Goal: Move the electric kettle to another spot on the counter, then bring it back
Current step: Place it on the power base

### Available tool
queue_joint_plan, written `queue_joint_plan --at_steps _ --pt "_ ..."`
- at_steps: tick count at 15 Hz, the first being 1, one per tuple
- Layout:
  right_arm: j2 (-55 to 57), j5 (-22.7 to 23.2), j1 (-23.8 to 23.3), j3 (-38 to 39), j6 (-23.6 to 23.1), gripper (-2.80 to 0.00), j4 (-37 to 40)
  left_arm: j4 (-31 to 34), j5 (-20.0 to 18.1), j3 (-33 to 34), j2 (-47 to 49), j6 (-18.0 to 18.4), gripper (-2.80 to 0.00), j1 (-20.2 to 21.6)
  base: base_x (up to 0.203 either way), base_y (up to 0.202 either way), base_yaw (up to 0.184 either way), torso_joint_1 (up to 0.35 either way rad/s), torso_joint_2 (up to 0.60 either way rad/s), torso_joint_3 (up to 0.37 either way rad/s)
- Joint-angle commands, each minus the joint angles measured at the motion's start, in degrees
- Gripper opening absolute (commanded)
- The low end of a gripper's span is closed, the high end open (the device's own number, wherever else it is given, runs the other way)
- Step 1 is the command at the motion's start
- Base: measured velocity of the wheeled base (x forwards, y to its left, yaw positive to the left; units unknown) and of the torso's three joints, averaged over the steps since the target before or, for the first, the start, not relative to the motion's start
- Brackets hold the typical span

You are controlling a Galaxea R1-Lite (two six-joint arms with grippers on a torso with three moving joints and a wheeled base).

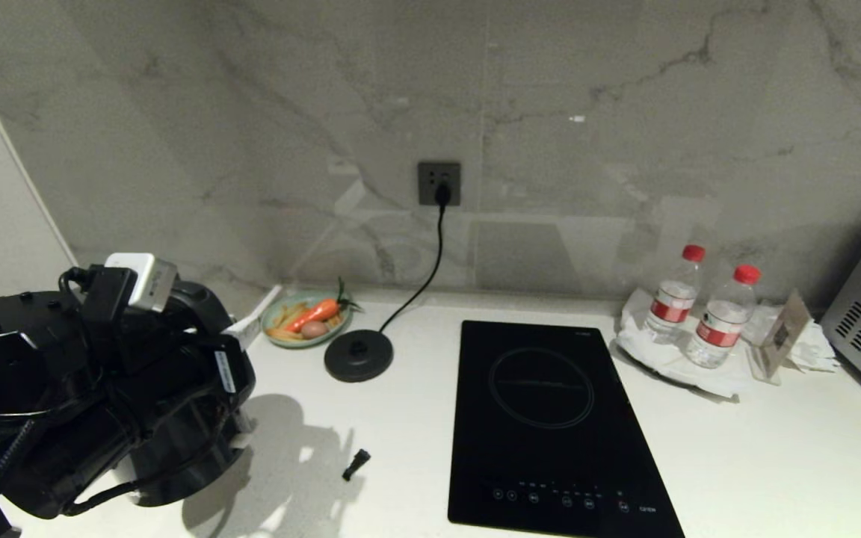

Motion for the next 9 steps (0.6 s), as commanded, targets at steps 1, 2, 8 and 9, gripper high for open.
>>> queue_joint_plan --at_steps 1,2,8,9 --pt "0.0 0.0 0.0 0.0 0.0 -2.80 0.0 -0.3 0.1 0.4 -0.3 -0.1 -2.80 -0.6 0.112 0.000 0.004 0.027 0.01 -0.001" --pt "0.0 0.0 0.0 0.0 0.0 -2.80 0.0 -0.4 0.1 0.4 -0.3 0.1 -2.80 -0.6 0.000 0.000 0.000 0.027 0.01 0.001" --pt "0.0 0.0 0.0 0.0 0.0 -2.80 0.0 -0.4 1.5 -3.5 2.1 -0.1 -2.80 -4.4 0.000 0.000 0.000 0.000 0.00 0.000" --pt "0.0 0.0 0.0 0.0 0.0 -2.80 0.0 -0.4 3.0 -5.0 3.2 -0.1 -2.80 -5.8 0.000 0.000 0.000 0.000 0.00 0.000"
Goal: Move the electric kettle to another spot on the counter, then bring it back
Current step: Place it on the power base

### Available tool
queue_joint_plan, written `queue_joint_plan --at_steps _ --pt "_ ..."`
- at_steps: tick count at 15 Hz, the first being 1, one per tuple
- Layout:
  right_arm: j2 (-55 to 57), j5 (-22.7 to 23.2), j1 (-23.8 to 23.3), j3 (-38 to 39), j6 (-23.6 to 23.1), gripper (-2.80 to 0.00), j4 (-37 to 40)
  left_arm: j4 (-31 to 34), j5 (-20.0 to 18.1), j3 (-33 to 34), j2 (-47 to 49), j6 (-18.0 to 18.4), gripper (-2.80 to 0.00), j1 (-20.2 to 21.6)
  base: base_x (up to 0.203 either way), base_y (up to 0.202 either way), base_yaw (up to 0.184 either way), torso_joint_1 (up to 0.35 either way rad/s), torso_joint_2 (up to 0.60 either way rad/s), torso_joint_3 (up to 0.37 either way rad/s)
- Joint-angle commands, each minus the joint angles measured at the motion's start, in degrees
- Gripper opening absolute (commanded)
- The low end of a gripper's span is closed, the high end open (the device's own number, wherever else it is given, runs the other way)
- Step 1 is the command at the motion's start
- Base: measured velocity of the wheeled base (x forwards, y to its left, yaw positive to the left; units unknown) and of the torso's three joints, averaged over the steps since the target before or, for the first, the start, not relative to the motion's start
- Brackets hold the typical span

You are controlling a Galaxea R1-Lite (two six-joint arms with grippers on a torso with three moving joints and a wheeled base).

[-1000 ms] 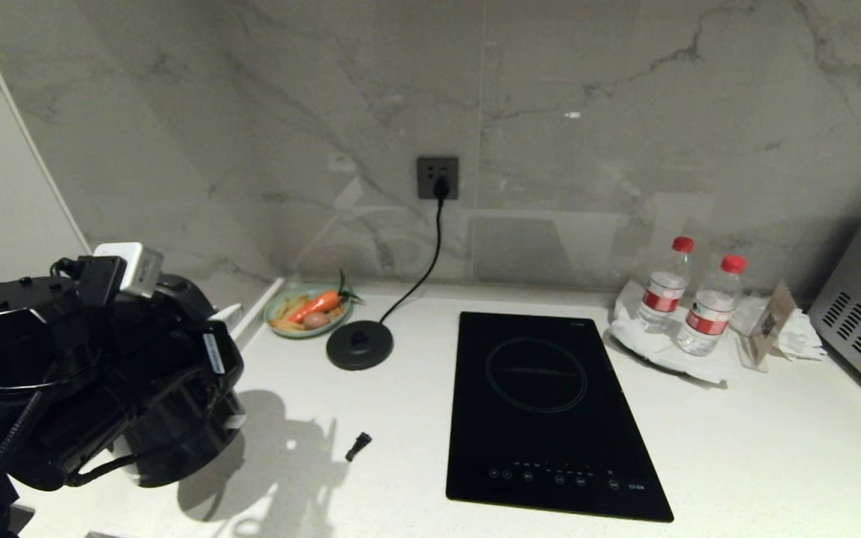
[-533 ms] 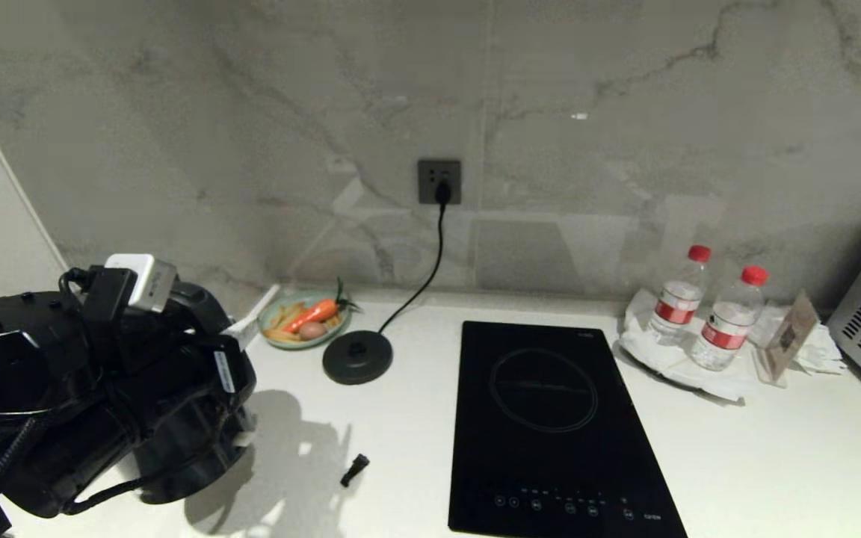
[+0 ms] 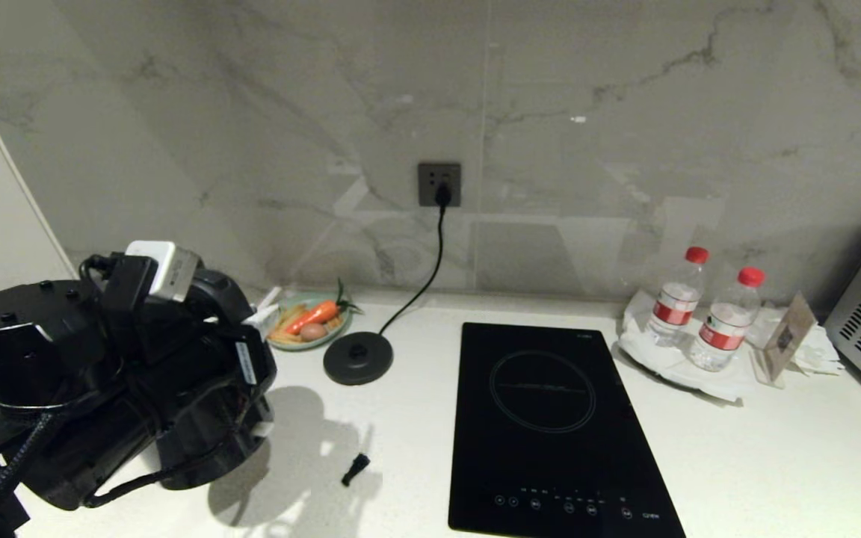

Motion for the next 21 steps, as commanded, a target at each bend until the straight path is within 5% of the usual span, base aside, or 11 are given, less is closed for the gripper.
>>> queue_joint_plan --at_steps 1,9,21 --pt "0.0 0.0 0.0 0.0 0.0 -2.80 0.0 -0.2 2.8 -3.4 3.3 -0.2 -2.80 -2.9 0.000 0.000 0.000 0.000 0.00 0.000" --pt "0.0 0.0 0.0 0.0 0.0 -2.80 0.0 -0.4 11.1 -18.8 18.0 -0.1 -2.80 -10.6 0.000 0.000 0.000 0.000 0.00 0.000" --pt "0.0 0.0 0.0 0.0 0.0 -2.80 0.0 0.0 17.5 -49.6 42.8 1.8 -2.80 -12.1 0.000 0.000 0.000 0.000 0.00 0.000"
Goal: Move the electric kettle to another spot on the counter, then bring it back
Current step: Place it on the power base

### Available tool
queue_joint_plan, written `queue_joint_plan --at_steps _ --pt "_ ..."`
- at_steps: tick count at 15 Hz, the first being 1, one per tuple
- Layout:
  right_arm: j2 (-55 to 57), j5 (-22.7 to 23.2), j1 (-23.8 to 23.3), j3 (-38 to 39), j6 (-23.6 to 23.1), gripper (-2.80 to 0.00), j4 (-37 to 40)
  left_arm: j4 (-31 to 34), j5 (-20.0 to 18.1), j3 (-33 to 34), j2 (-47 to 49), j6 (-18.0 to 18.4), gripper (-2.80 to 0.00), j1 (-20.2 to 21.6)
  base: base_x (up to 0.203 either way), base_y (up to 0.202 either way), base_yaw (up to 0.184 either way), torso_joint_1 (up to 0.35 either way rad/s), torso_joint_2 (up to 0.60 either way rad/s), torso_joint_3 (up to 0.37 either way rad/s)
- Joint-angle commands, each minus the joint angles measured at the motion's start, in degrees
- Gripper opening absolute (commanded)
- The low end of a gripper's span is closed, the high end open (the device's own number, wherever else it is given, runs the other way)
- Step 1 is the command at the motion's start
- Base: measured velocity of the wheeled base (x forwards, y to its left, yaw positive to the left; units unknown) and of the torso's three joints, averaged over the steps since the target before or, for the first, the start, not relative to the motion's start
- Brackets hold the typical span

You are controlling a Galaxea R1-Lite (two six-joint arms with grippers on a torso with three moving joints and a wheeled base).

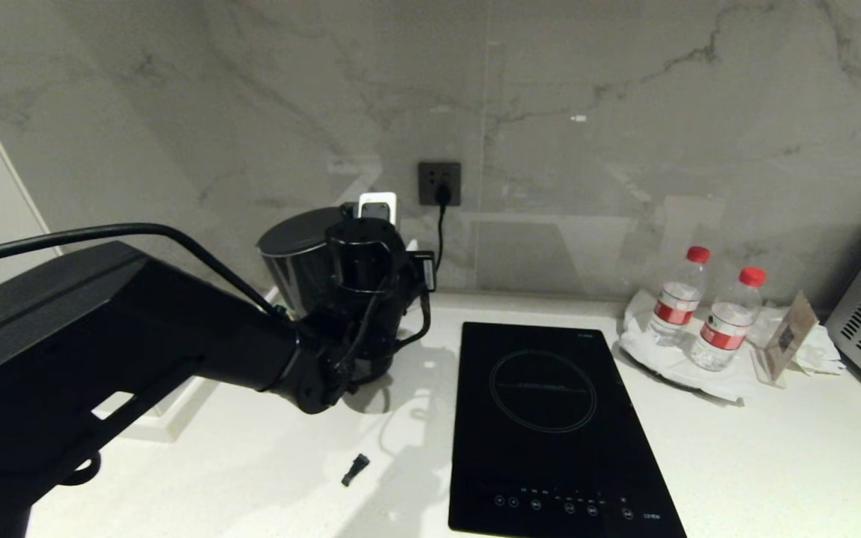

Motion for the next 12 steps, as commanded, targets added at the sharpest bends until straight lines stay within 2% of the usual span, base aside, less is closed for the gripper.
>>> queue_joint_plan --at_steps 1,3,6,9,12 --pt "0.0 0.0 0.0 0.0 0.0 -2.80 0.0 0.5 1.0 -3.6 5.2 0.4 -2.80 -0.2 0.000 0.000 0.000 0.000 0.00 0.000" --pt "0.0 0.0 0.0 0.0 0.0 -2.80 0.0 1.2 1.1 -3.1 5.2 1.0 -2.80 -0.5 0.000 0.000 0.000 0.000 0.00 0.000" --pt "0.0 0.0 0.0 0.0 0.0 -2.80 0.0 0.9 1.0 -3.1 6.1 4.3 -2.80 -1.3 0.000 0.000 0.000 0.000 0.00 0.000" --pt "0.0 0.0 0.0 0.0 0.0 -2.80 0.0 0.7 1.2 -3.1 6.0 4.3 -2.80 -3.2 0.000 0.000 0.000 0.000 0.00 0.000" --pt "0.0 0.0 0.0 0.0 0.0 -2.80 0.0 0.8 1.4 -4.0 5.5 4.4 -2.80 -3.2 0.000 0.000 0.000 -0.001 0.00 -0.024"
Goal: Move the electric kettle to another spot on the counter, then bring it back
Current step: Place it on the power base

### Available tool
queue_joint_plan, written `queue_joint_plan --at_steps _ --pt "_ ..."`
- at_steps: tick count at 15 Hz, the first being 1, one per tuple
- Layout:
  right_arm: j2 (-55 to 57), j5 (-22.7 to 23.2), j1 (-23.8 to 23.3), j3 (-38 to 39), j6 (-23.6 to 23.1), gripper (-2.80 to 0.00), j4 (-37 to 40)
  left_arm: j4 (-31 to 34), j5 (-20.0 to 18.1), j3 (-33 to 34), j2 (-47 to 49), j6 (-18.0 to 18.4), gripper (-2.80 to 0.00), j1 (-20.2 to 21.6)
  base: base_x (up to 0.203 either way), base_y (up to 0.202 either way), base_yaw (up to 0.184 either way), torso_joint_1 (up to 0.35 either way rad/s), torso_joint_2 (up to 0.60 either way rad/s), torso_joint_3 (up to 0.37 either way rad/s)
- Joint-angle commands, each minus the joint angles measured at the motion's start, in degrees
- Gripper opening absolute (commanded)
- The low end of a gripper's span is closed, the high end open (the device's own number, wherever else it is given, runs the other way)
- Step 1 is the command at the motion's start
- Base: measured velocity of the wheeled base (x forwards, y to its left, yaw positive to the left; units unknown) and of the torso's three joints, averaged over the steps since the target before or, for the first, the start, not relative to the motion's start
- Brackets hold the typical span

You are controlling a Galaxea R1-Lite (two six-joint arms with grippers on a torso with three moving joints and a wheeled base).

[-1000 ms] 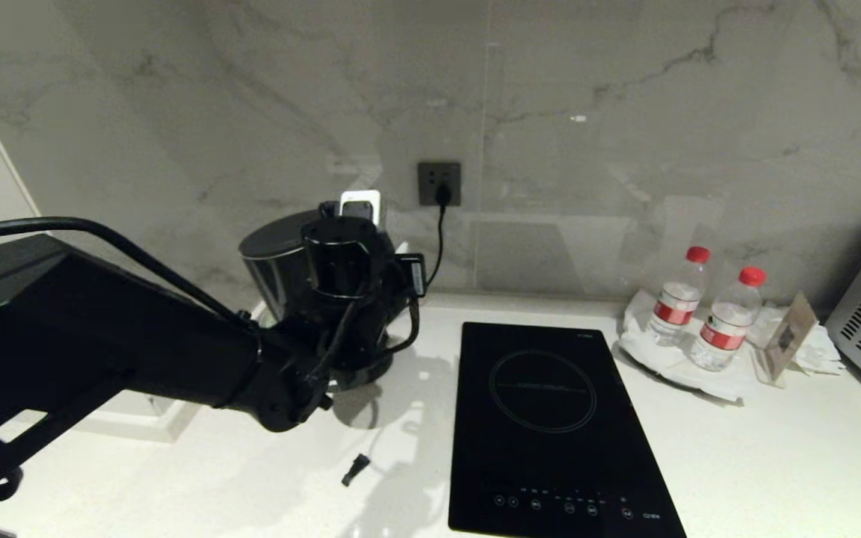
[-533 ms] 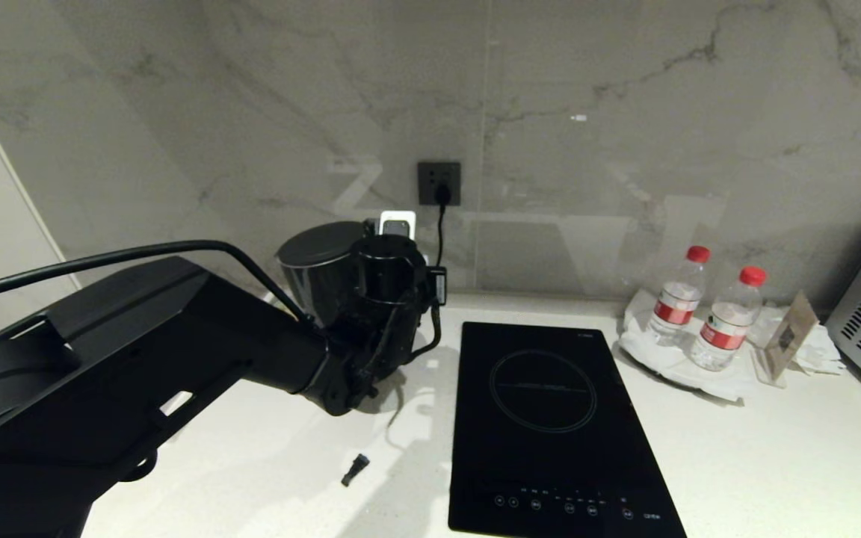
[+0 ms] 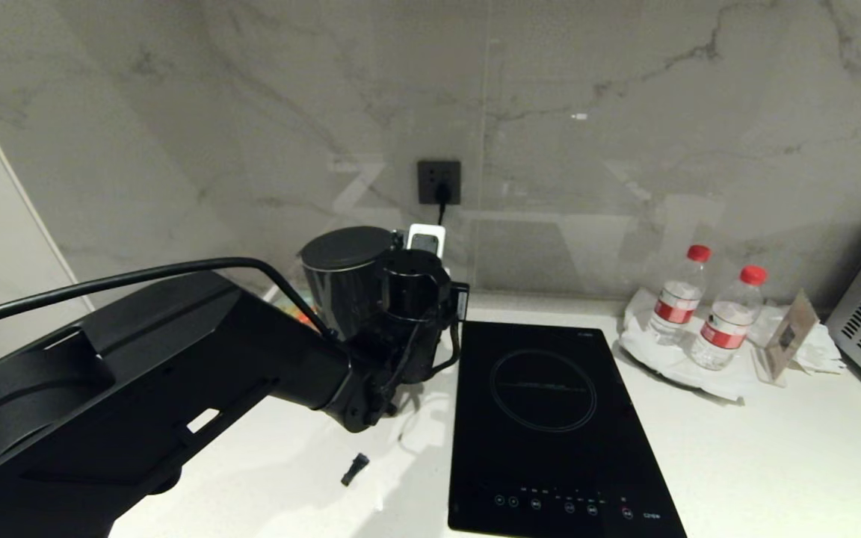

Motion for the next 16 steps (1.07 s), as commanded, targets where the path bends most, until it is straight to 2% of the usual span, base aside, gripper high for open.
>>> queue_joint_plan --at_steps 1,12,16 --pt "0.0 0.0 0.0 0.0 0.0 -2.80 0.0 -0.3 0.6 -1.3 -0.5 0.0 -2.80 0.0 0.000 0.000 0.000 0.002 0.01 -0.130" --pt "0.0 0.0 0.0 0.0 0.0 -2.80 0.0 -0.3 3.0 -8.4 1.7 0.6 -2.80 1.8 0.000 0.000 0.000 0.004 0.00 -0.191" --pt "0.0 0.0 0.0 0.0 0.0 -2.80 0.0 -0.5 2.8 -8.6 0.4 0.6 -2.80 2.8 0.000 0.000 0.000 0.001 0.01 -0.071"
